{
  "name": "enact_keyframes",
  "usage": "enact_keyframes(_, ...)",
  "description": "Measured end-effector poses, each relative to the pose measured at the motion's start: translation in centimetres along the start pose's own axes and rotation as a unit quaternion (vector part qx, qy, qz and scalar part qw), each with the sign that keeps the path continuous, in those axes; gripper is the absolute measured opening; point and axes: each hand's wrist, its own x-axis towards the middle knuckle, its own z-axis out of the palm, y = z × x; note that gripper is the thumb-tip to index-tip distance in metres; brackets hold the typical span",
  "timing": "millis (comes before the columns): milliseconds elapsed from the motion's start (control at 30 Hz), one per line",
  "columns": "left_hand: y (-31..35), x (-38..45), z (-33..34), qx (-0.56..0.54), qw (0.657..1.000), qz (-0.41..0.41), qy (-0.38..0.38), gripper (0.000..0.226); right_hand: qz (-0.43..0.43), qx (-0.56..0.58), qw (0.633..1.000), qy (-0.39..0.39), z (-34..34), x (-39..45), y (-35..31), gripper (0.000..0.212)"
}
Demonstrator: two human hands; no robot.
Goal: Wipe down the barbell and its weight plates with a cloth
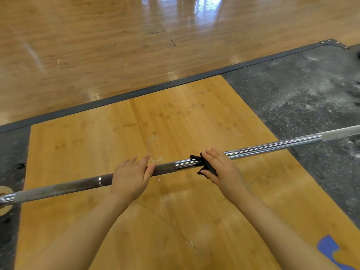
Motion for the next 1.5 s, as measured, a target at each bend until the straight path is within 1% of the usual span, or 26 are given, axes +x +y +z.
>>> enact_keyframes(133,0.5,-1.8,0.0,0.002,1.0,0.007,-0.02,0.084,0.017,0.024,1.0,0.008,1.1,-0.4,-1.5,0.05)
enact_keyframes(300,1.0,-4.0,0.1,0.014,0.999,0.016,-0.044,0.084,-0.023,0.016,0.999,-0.028,2.3,-1.2,-3.2,0.051)
enact_keyframes(367,1.3,-4.9,0.2,0.014,0.999,0.015,-0.049,0.084,-0.026,0.015,0.999,-0.038,2.3,-1.8,-3.5,0.051)
enact_keyframes(500,1.7,-6.8,0.2,0.02,0.998,0.015,-0.058,0.084,-0.025,0.012,0.999,-0.024,2.4,-3.7,-3.9,0.051)
enact_keyframes(600,2.2,-8.2,0.1,0.007,0.998,0.017,-0.067,0.083,-0.012,0.033,0.999,-0.031,2.4,-5.1,-3.9,0.052)
enact_keyframes(700,2.1,-9.1,-0.1,-0.005,0.996,0.042,-0.079,0.085,0.008,0.053,0.998,-0.016,1.9,-6.2,-3.5,0.052)
enact_keyframes(767,1.6,-9.1,-0.4,-0.024,0.994,0.068,-0.084,0.082,0.02,0.047,0.999,0.001,1.5,-6.6,-3.1,0.053)
enact_keyframes(833,0.7,-9.2,-0.5,-0.041,0.993,0.067,-0.086,0.079,0.018,0.031,0.999,-0.004,1.5,-6.9,-3.0,0.053)
enact_keyframes(900,0.0,-9.6,-0.4,-0.041,0.993,0.055,-0.094,0.079,-0.01,0.014,0.999,-0.037,1.8,-7.2,-3.7,0.052)
enact_keyframes(967,-0.1,-10.2,0.0,-0.026,0.993,0.059,-0.095,0.08,-0.064,0.001,0.996,-0.062,2.5,-7.6,-4.8,0.051)
enact_keyframes(1033,0.1,-10.8,0.4,-0.018,0.994,0.062,-0.088,0.081,-0.113,-0.017,0.992,-0.06,3.2,-7.8,-5.8,0.05)
enact_keyframes(1133,0.2,-11.5,0.9,-0.012,0.995,0.054,-0.079,0.08,-0.148,-0.031,0.987,-0.059,3.5,-7.8,-6.2,0.05)
enact_keyframes(1267,0.2,-12.3,1.2,-0.014,0.996,0.054,-0.071,0.078,-0.157,-0.039,0.983,-0.088,2.0,-8.5,-4.1,0.048)
enact_keyframes(1400,0.4,-12.8,1.2,-0.013,0.996,0.064,-0.061,0.075,-0.124,-0.079,0.987,-0.063,-1.0,-10.1,0.2,0.05)
enact_keyframes(1500,0.6,-13.0,1.2,-0.013,0.996,0.066,-0.061,0.076,-0.109,-0.097,0.987,-0.062,-2.0,-10.6,1.5,0.049)
